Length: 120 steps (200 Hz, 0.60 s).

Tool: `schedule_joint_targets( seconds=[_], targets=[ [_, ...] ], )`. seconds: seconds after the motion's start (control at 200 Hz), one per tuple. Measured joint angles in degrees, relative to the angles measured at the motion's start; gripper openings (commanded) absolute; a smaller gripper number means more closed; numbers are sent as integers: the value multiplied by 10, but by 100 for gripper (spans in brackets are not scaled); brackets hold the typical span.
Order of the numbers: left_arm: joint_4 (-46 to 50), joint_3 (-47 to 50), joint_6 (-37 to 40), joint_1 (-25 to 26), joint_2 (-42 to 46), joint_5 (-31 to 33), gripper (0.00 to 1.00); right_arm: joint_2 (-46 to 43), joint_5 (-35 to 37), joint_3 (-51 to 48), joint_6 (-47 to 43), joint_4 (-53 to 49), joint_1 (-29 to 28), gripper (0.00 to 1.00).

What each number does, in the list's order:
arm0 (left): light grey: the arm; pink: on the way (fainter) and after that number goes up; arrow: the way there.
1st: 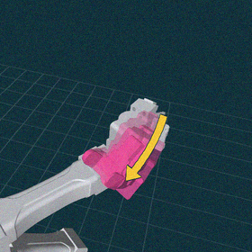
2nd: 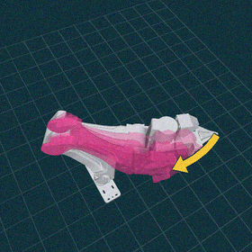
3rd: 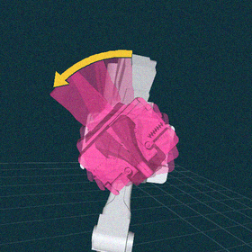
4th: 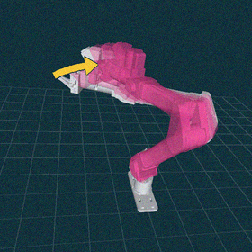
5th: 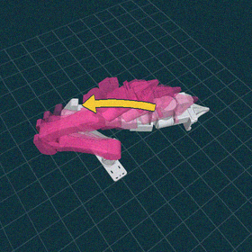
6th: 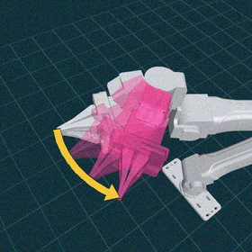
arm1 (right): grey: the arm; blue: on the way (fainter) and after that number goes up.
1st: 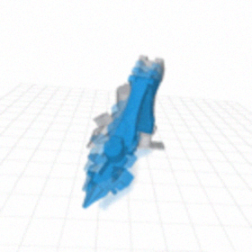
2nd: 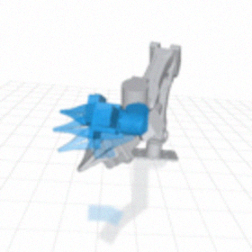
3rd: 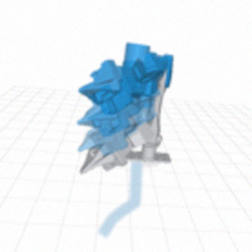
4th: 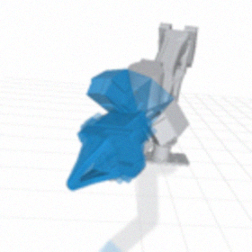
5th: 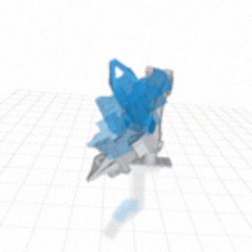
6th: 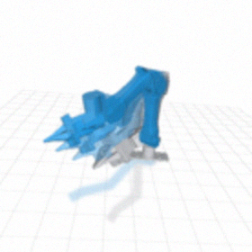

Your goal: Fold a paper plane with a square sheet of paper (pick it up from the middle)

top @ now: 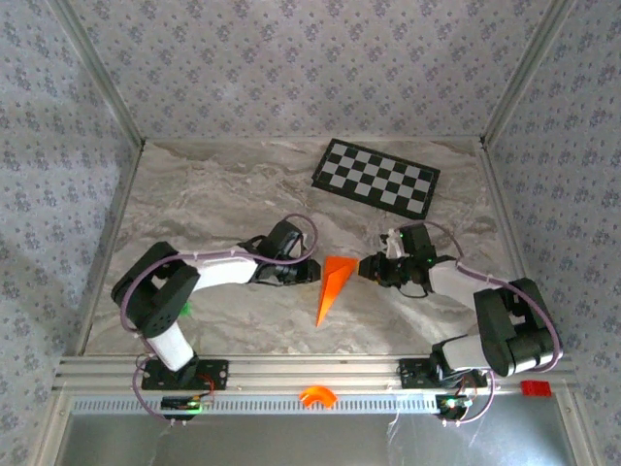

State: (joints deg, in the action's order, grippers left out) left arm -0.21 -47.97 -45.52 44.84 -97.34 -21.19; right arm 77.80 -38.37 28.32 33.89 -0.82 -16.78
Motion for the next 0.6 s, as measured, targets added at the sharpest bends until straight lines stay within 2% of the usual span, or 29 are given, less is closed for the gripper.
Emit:
schedule_joint_targets(
  seconds=[0.355, 0.6],
  targets=[
    [-32, -17, -2, -2, -45, -40, 26, -5, 1, -18, 18, 12, -28, 30],
    [-57, -26, -2, -2, -62, -64, 27, 33, 5, -18, 26, 21, -49, 29]
  ],
)
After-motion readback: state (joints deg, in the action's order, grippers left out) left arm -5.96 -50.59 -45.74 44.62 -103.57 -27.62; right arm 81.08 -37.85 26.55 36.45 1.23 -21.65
